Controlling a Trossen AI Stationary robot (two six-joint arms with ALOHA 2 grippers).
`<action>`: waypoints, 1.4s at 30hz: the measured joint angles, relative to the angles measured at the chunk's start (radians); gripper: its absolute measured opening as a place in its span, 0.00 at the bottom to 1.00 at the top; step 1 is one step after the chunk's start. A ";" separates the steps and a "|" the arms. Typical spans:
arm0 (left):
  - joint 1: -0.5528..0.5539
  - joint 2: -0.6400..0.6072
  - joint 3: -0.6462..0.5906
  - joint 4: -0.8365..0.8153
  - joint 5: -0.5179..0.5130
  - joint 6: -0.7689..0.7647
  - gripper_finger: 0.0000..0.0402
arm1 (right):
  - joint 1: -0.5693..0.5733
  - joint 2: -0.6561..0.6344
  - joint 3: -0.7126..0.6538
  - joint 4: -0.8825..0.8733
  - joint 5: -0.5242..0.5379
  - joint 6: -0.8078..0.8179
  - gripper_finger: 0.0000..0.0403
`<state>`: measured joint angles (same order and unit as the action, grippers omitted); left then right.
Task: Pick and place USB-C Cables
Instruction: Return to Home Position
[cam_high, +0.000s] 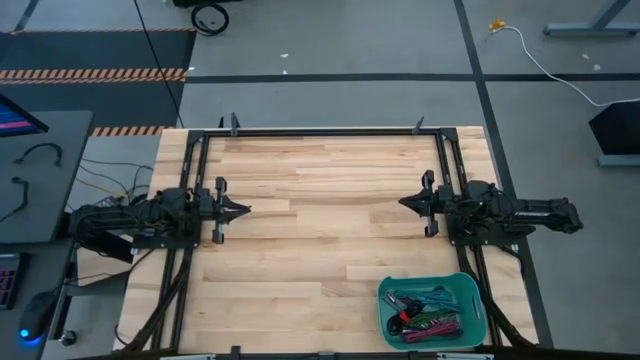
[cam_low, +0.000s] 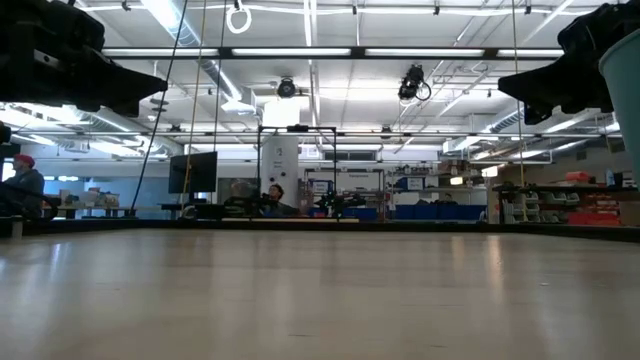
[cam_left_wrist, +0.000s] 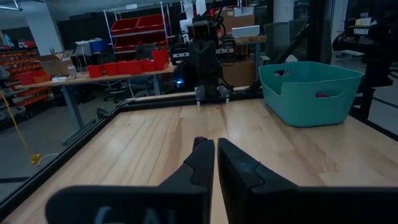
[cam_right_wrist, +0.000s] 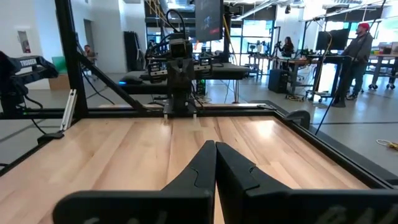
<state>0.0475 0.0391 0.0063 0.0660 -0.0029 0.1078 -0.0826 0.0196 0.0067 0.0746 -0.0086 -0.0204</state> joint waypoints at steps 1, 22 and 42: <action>0.000 0.000 0.000 0.000 0.000 0.000 0.07 | 0.000 0.000 0.000 0.000 0.000 0.000 0.03; 0.000 0.000 0.000 0.000 0.000 0.000 0.07 | 0.000 0.000 0.000 0.000 0.000 -0.001 0.03; 0.000 0.000 0.000 -0.001 0.000 0.000 0.06 | 0.000 0.000 0.000 0.000 -0.001 0.000 0.03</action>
<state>0.0475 0.0391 0.0063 0.0654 -0.0029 0.1078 -0.0826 0.0196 0.0067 0.0746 -0.0093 -0.0208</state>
